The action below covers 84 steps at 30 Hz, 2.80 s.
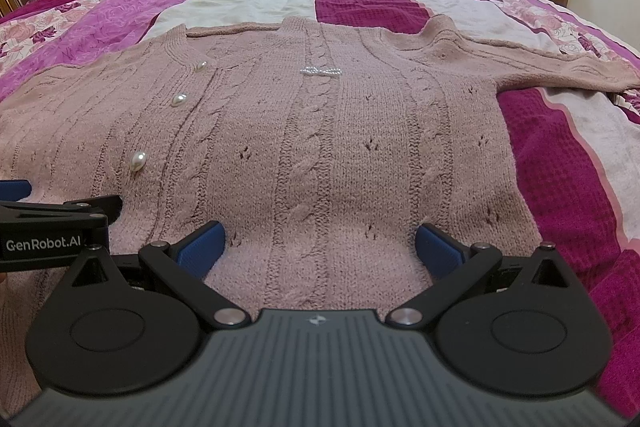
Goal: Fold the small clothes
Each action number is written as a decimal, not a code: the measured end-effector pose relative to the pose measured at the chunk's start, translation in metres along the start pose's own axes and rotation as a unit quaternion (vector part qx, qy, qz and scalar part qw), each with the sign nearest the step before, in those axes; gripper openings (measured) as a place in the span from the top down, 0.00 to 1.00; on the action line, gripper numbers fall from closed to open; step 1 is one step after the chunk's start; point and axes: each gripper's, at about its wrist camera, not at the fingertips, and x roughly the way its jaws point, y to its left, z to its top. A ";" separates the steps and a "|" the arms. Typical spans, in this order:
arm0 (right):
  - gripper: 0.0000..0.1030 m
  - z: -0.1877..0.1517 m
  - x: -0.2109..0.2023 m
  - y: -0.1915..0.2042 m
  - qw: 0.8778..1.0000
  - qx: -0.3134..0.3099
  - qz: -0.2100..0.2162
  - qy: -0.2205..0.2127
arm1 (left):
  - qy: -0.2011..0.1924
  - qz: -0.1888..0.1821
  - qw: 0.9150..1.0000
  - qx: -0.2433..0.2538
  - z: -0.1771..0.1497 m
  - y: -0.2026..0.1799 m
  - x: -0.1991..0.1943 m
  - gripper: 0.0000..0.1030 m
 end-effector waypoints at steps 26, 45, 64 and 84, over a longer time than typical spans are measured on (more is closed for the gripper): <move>0.00 0.005 0.002 -0.006 1.000 0.010 0.009 0.008 | 0.003 0.001 1.000 0.000 0.002 0.001 -0.001 0.00; 0.00 0.014 -0.003 -0.020 0.998 0.003 0.060 0.032 | 0.021 0.001 1.000 0.001 0.010 0.001 0.006 0.00; 0.00 0.047 -0.026 -0.092 0.983 0.108 0.150 0.007 | 0.044 -0.020 0.998 -0.031 0.039 0.014 -0.010 0.00; 0.00 0.101 0.042 -0.228 0.978 0.196 0.066 -0.019 | 0.066 -0.008 0.996 -0.063 0.055 0.011 0.006 0.00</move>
